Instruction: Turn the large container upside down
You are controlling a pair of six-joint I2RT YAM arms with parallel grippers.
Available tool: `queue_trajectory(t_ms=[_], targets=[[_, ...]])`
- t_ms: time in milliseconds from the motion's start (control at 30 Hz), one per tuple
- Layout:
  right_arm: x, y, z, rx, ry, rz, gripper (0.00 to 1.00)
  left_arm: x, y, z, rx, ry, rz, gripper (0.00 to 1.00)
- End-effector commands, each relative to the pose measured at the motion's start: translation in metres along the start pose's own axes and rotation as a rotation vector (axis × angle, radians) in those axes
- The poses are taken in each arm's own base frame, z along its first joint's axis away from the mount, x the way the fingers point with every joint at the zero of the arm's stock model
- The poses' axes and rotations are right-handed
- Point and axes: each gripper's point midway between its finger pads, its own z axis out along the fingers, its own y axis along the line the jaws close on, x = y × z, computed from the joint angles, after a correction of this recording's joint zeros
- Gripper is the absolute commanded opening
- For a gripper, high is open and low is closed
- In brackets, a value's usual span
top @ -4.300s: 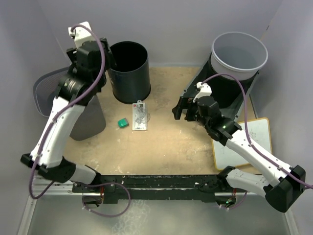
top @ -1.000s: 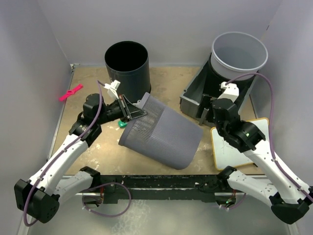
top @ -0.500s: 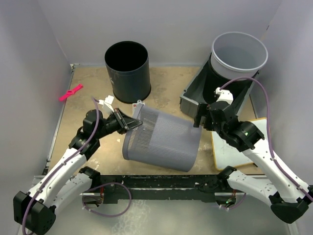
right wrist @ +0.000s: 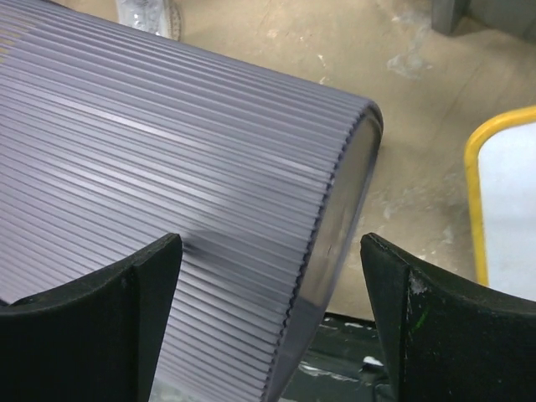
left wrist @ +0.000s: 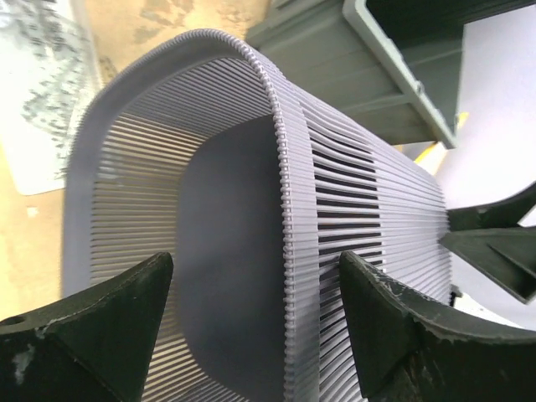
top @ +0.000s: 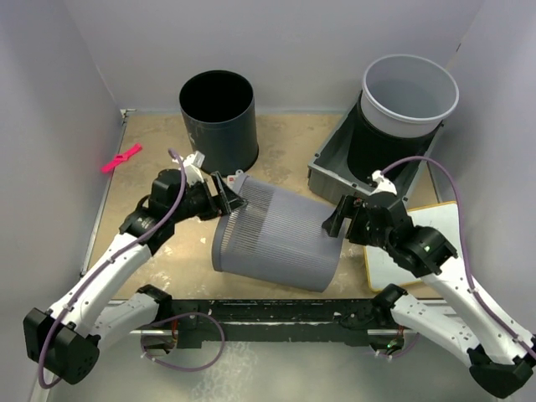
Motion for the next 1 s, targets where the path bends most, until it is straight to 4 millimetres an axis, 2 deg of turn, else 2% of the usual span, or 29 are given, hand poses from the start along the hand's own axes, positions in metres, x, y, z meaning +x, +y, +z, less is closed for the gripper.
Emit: queue_trajectory(t_ms=[0, 133, 333, 533, 667, 867, 900, 967], targets=[[0.010, 0.020, -0.005, -0.119, 0.028, 0.147, 0.87, -0.005, 0.038, -0.020, -0.249, 0.039, 0.171, 0.78], [0.013, 0.025, -0.007, -0.164, 0.028, 0.189, 0.80, -0.019, 0.031, -0.031, -0.273, -0.009, 0.192, 0.80], [0.011, 0.026, -0.011, -0.173, 0.022, 0.203, 0.67, -0.025, 0.022, -0.043, -0.254, -0.034, 0.221, 0.80], [0.012, 0.035, -0.006, -0.217, 0.023, 0.238, 0.57, -0.036, 0.027, -0.057, -0.345, -0.058, 0.222, 0.77], [0.013, 0.037, -0.001, -0.213, 0.031, 0.243, 0.50, -0.039, 0.031, -0.062, -0.380, -0.079, 0.218, 0.65], [0.010, 0.041, 0.003, -0.215, 0.030, 0.241, 0.38, -0.029, 0.033, -0.057, -0.368, -0.026, 0.203, 0.42], [0.009, 0.042, 0.003, -0.219, 0.027, 0.242, 0.37, -0.027, 0.033, -0.055, -0.365, -0.019, 0.202, 0.30], [0.006, 0.044, 0.002, -0.232, 0.019, 0.242, 0.34, -0.022, 0.036, -0.052, -0.361, 0.002, 0.197, 0.15]])
